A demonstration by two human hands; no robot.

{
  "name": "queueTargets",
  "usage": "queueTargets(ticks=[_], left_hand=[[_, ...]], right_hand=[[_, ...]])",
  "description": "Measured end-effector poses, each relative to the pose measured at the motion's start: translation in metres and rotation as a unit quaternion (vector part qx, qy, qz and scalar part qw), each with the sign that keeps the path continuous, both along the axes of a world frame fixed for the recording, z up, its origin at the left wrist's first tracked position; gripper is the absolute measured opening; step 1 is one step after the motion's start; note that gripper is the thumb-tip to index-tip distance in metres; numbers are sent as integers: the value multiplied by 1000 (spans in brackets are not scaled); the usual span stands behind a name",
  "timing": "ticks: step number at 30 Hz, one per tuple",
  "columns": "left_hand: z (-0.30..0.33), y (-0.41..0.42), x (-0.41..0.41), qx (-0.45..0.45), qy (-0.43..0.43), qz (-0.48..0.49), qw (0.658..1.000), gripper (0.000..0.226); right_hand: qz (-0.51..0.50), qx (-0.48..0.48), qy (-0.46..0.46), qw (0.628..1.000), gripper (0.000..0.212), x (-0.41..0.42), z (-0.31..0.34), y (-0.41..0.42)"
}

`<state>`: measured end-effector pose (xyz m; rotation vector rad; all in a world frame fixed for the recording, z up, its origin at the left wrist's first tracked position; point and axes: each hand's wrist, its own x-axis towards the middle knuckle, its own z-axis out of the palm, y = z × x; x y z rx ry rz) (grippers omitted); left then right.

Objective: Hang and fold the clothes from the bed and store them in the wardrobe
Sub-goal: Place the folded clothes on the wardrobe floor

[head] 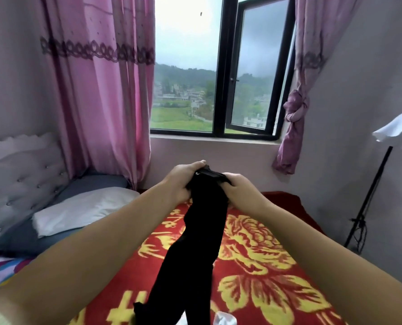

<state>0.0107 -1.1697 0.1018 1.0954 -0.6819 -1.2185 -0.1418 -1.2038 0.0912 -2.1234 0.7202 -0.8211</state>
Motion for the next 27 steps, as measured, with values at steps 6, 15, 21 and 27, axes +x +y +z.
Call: queueTargets(ticks=[6, 15, 21, 27], left_hand=[[-6, 12, 5, -36, -249, -164, 954, 36], [-15, 26, 63, 17, -418, 57, 906, 11], [-15, 35, 96, 13, -345, 31, 938, 13], [2, 54, 111, -54, -371, -83, 923, 71]], right_hand=[[-44, 31, -106, 993, 27, 3, 7, -15], [-133, 60, -153, 977, 14, -28, 39, -58], [-124, 125, -193, 965, 7, -61, 45, -72], [-17, 57, 50, 997, 47, -114, 63, -72]])
